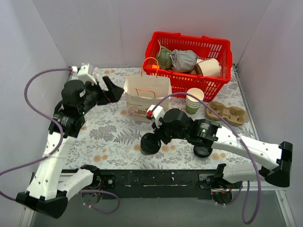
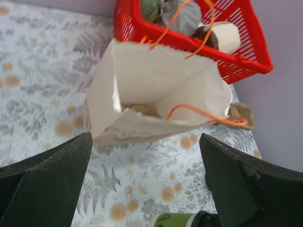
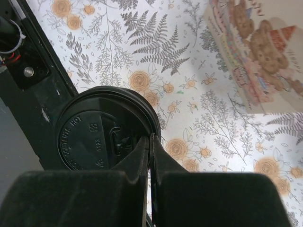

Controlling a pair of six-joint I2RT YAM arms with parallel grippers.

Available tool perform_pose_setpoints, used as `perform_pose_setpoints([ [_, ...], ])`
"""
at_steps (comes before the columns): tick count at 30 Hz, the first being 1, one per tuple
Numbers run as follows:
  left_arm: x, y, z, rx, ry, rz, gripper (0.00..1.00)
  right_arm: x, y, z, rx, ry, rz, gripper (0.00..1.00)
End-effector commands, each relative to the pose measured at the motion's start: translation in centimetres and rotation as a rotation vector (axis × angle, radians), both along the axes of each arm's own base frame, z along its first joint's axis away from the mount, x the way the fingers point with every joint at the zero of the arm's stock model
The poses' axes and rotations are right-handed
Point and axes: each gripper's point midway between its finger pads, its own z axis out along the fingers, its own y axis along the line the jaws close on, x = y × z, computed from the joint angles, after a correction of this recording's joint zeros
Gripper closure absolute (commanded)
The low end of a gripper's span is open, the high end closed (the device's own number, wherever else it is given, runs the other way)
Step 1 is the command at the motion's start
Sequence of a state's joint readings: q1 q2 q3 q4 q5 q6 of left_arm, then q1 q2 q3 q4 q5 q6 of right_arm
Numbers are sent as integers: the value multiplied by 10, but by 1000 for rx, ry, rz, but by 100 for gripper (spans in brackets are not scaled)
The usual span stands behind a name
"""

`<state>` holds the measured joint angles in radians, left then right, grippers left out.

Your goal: Pack the takeout coffee

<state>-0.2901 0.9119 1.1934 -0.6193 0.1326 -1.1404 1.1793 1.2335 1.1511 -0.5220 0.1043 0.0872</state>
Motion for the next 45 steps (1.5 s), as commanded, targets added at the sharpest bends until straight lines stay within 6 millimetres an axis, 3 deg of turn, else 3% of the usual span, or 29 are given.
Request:
perform_pose_setpoints([
  [1, 44, -32, 56, 115, -200, -198, 2, 1, -27, 16, 9, -20, -75, 99],
  [3, 66, -42, 60, 211, -249, -278, 2, -3, -37, 13, -13, 6, -91, 99],
  [4, 87, -52, 43, 248, -215, -326, 2, -3, -43, 15, -4, 7, -103, 99],
  [5, 92, -60, 61, 271, -274, -384, 2, -4, -47, 11, -10, 24, -117, 99],
  [6, 97, -64, 56, 361, -320, -465, 2, -5, -51, 9, -16, 33, -123, 99],
  [7, 102, -82, 43, 363, -326, -589, 2, -2, -58, 11, -4, 37, -145, 99],
  [10, 105, -98, 45, 430, -455, -757, 2, -1, -70, 8, 11, 72, -177, 99],
  [11, 115, -103, 33, 431, -442, -784, 2, -1, -72, 6, 16, 89, -186, 99],
  [13, 124, -110, 35, 448, -470, -824, 2, 3, -82, 4, 17, 105, -221, 99],
  [14, 136, -114, 20, 458, -441, -846, 2, 2, -83, 4, 22, 119, -229, 99],
  [17, 139, -114, 11, 528, -435, -917, 2, 1, -86, 5, 43, 128, -239, 99],
  [21, 155, -114, -28, 605, -356, -943, 2, 2, -88, 4, 45, 137, -255, 99],
  [27, 148, -123, -60, 612, -348, -1051, 2, 7, -92, 8, 40, 134, -277, 99],
  [28, 147, -127, -63, 612, -348, -1058, 5, 10, -93, 8, 36, 135, -284, 99],
  [30, 151, -133, -70, 627, -345, -1056, 24, 10, -92, 9, 39, 134, -283, 99],
  [33, 161, -139, -79, 681, -318, -1011, 63, 12, -93, 14, 47, 123, -289, 99],
  [36, 153, -139, -73, 692, -307, -984, 96, 13, -97, 23, 60, 105, -303, 99],
  [44, 138, -103, -37, 787, -353, -628, 100, 21, -111, 49, 132, 12, -346, 99],
  [45, 132, -99, -10, 778, -427, -571, 100, 22, -113, 51, 138, 2, -357, 99],
])
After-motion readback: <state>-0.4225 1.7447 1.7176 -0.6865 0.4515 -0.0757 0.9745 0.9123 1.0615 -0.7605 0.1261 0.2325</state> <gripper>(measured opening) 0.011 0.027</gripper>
